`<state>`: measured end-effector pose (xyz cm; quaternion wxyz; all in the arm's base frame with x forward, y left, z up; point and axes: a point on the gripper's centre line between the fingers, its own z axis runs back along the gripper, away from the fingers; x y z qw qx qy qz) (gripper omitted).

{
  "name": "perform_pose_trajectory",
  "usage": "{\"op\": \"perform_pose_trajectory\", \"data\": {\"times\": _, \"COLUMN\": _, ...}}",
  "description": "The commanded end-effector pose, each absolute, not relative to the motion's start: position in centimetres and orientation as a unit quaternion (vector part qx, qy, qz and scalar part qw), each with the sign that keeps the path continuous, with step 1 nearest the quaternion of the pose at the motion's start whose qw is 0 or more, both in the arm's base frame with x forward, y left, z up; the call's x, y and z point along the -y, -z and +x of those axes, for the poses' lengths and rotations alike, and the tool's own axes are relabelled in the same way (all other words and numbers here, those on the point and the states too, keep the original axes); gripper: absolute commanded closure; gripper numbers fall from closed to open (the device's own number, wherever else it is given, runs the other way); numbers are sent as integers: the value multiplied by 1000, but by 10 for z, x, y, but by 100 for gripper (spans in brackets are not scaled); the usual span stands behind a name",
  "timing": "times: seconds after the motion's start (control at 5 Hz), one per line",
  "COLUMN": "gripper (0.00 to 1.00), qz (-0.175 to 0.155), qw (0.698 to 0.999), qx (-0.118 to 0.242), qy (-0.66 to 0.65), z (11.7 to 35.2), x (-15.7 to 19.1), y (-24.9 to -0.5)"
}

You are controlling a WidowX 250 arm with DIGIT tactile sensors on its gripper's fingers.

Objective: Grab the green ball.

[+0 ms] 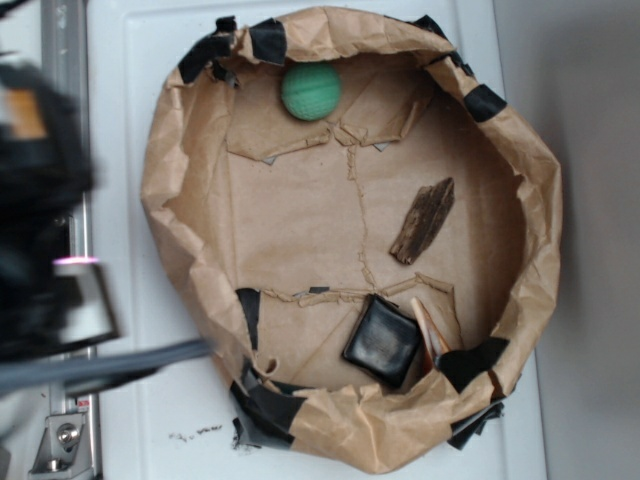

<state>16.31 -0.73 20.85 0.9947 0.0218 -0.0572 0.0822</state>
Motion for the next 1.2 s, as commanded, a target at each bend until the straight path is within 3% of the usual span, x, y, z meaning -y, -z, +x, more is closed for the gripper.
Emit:
{"op": "perform_pose_trajectory", "data": {"times": 0.0, "gripper": 0, "qz": 38, "qw": 948, "qx": 152, "qy": -279, "z": 221, "x": -18, "y": -173}}
{"op": "perform_pose_trajectory", "data": {"times": 0.2, "gripper": 0, "qz": 36, "qw": 914, "qx": 143, "qy": -378, "z": 229, "x": -33, "y": -144}}
{"op": "perform_pose_trajectory", "data": {"times": 1.0, "gripper": 0, "qz": 36, "qw": 914, "qx": 143, "qy": -378, "z": 229, "x": -33, "y": -144}}
